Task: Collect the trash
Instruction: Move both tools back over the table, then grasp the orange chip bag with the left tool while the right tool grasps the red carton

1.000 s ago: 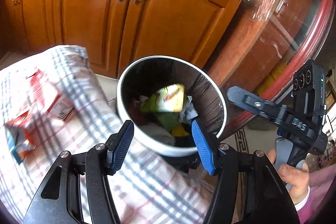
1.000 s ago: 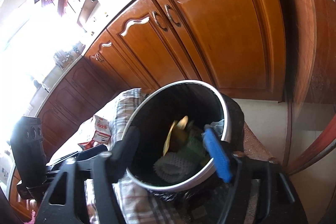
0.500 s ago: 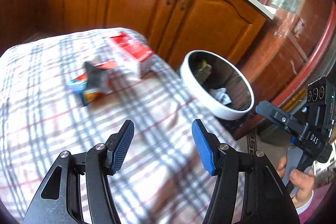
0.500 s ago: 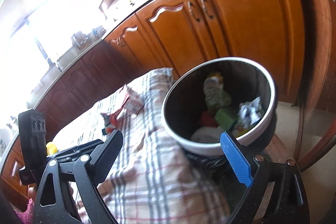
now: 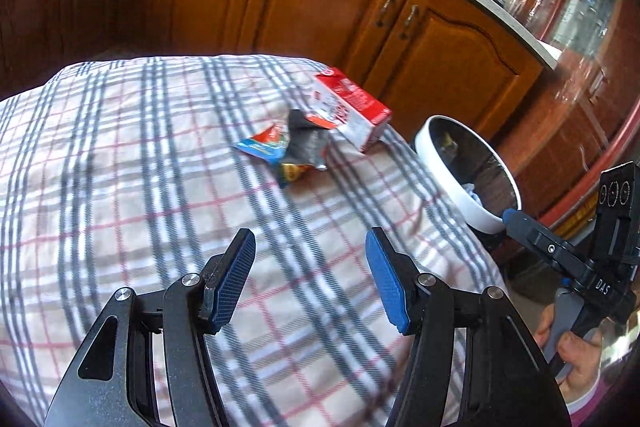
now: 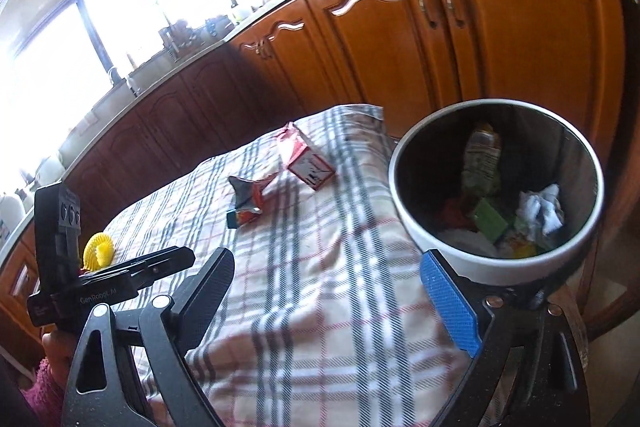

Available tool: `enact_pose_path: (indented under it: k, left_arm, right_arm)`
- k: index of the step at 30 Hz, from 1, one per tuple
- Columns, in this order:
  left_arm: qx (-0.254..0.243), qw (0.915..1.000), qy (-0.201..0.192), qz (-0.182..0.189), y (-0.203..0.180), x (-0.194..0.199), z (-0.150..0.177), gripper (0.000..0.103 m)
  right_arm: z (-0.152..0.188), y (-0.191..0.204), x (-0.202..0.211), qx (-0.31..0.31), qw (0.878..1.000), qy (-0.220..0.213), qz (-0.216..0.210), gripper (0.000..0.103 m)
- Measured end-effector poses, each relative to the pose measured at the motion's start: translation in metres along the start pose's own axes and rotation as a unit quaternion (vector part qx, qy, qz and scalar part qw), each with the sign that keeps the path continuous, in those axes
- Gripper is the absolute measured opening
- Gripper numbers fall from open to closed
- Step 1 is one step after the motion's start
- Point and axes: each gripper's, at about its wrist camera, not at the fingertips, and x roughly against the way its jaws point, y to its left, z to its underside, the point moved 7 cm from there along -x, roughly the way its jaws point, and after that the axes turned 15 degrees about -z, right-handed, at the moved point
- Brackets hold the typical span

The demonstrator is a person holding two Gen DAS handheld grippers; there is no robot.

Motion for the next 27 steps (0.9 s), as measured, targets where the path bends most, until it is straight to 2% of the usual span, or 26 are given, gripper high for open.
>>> enact_pose_path:
  k: [8,15,18,20,22,27]
  left_arm:
    - [-0.010,0.9999,-0.003,-0.011,0.008,-0.012,-0.014,0.058]
    - [-0.027,0.9991,-0.023,-0.024,0.009,-0.027,-0.037,0.058]
    - [-0.034,0.9989,-0.019,-0.027,0.008,-0.040,-0.047,0.058]
    - [-0.044,0.9985,-0.016,-0.028,0.005,-0.048,-0.054,0.058]
    - [-0.054,0.9980,-0.015,-0.029,0.001,-0.054,-0.059,0.058]
    - [-0.076,0.9965,-0.003,-0.036,-0.007,-0.074,-0.066,0.056]
  right_arm:
    - [-0.011,0.012,-0.027,0.032,0.999,0.010,-0.004,0.095]
    - [-0.031,0.007,-0.057,0.059,0.998,0.027,0.007,0.095]
    - [-0.038,0.004,-0.071,0.065,0.997,0.038,0.008,0.093]
    - [-0.043,0.002,-0.081,0.072,0.996,0.047,0.011,0.087]
    - [-0.048,0.000,-0.092,0.076,0.995,0.057,0.015,0.075]
    - [-0.055,-0.006,-0.122,0.096,0.991,0.087,0.025,0.058]
